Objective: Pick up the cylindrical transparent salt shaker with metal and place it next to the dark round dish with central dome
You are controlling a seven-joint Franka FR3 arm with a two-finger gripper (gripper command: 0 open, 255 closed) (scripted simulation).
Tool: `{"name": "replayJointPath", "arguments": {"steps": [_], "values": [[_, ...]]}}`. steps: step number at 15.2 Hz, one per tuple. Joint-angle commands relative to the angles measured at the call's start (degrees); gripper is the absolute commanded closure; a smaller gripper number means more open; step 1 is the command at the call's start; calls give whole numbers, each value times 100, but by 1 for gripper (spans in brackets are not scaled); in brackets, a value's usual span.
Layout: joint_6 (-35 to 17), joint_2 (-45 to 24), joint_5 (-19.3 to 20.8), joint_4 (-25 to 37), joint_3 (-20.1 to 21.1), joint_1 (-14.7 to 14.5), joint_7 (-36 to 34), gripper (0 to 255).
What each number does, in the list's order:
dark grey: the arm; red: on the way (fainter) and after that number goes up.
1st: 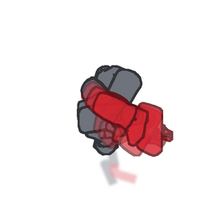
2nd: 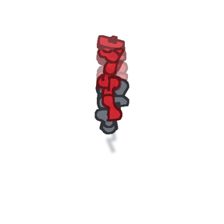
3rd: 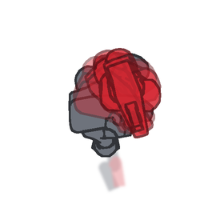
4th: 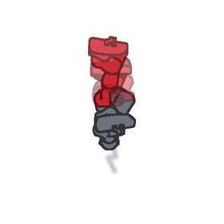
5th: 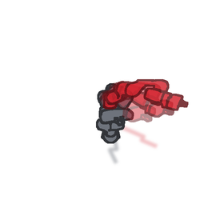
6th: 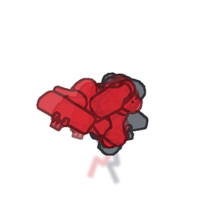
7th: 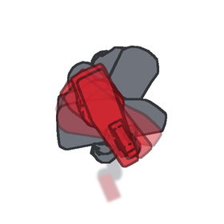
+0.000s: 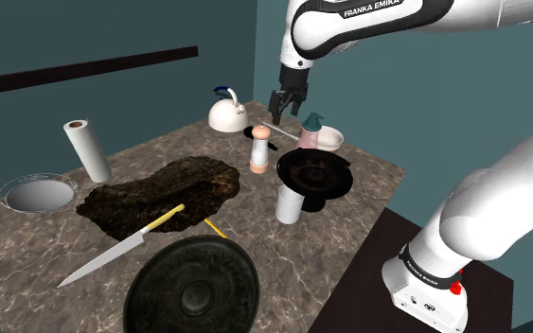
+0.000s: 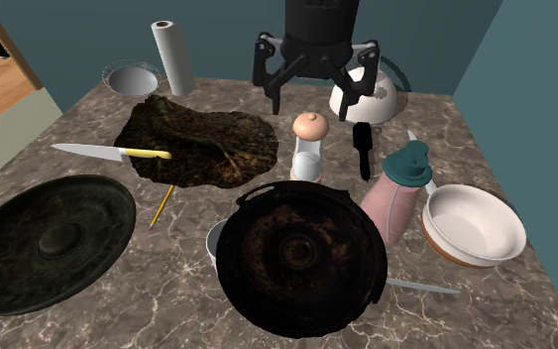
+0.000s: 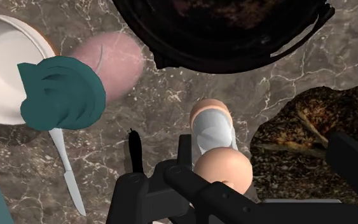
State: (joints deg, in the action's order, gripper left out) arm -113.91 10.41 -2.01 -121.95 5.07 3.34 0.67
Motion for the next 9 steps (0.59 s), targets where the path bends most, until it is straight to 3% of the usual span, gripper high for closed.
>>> {"name": "replayJointPath", "arguments": {"steps": [1, 9], "values": [[-230, -446, 51, 252, 21, 13, -103, 0], [-588, -2015, 263, 1568, 15, 12, -442, 0]]}}
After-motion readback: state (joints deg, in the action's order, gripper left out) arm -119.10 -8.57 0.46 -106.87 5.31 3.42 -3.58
